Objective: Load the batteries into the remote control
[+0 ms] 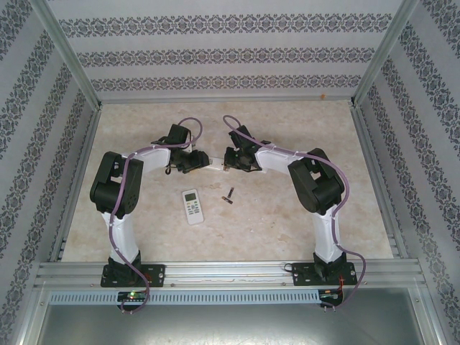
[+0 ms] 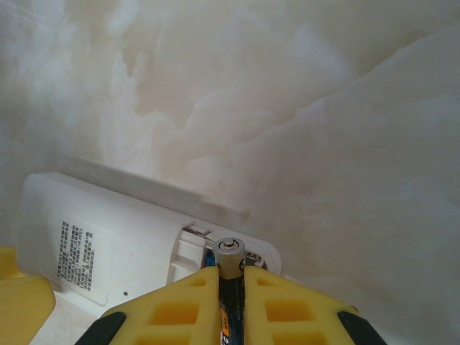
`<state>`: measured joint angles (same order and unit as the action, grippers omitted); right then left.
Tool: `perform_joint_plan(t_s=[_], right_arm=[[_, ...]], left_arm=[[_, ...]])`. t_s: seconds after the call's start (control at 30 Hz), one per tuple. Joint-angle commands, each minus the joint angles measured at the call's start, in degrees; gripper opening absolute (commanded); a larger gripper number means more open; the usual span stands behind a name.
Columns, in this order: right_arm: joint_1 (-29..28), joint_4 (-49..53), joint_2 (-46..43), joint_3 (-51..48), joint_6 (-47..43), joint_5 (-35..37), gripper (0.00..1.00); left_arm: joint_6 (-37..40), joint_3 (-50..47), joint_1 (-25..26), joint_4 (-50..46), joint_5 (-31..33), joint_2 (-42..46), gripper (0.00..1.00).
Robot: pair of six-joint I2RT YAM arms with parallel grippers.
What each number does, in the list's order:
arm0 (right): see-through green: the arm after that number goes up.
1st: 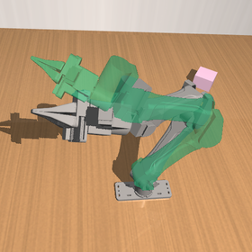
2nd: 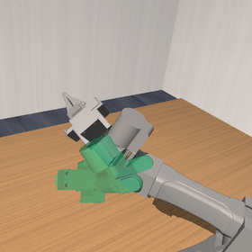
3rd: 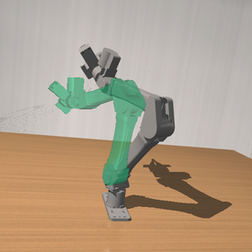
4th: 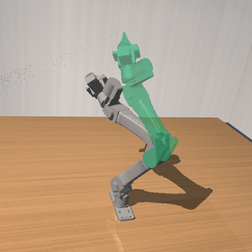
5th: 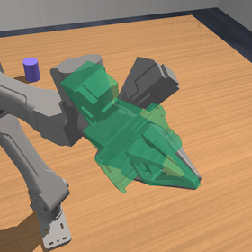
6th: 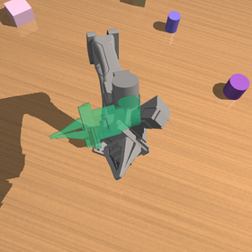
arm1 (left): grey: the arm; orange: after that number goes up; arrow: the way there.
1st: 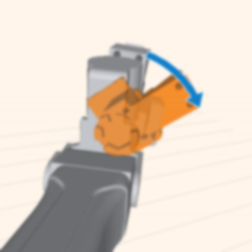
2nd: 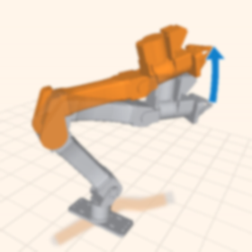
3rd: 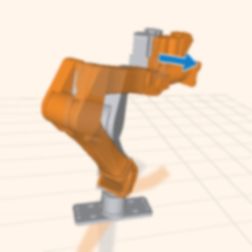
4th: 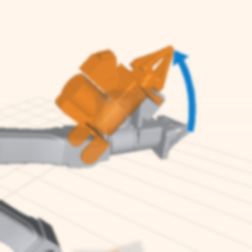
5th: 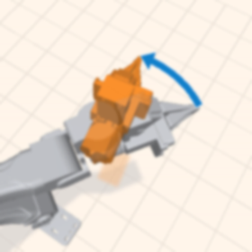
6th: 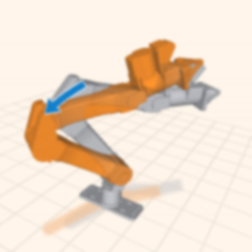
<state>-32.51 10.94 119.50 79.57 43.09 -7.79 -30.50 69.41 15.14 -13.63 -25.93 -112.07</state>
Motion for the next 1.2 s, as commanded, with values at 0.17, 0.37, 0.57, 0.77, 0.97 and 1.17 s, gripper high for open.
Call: perform_joint_plan(t_s=[0.17,0.37,0.57,0.77,0.97,1.17], right_arm=[[-1.45,5.67,4.48,-0.23,3.15,-2.51,0.07],[-0.35,8.0,4.26,3.33,-10.2,-1.12,0.04],[1.84,8.23,5.12,6.13,-16.75,-7.22,0.03],[1.93,9.67,5.74,8.71,-19.98,-9.52,0.04],[1.93,10.2,4.96,9.42,-19.99,-8.9,0.05],[1.51,10.33,5.04,9.79,-19.58,-9.5,0.05]], left_arm=[[-2.68,-3.01,-0.32,3.23,-2.01,2.85,0.51],[-1.62,-3.4,-1.05,0.57,2.46,8.36,0.62],[-1.82,-0.93,-2.04,-1.25,4.07,8.74,0.68],[0.15,6.39,-2.04,-6.56,2.07,1.38,0.66],[-0.47,8.13,-1.99,-8.08,0.15,-2.57,0.61],[-1.14,6.49,-1.96,-5.36,-3.98,-3.85,0.51]])
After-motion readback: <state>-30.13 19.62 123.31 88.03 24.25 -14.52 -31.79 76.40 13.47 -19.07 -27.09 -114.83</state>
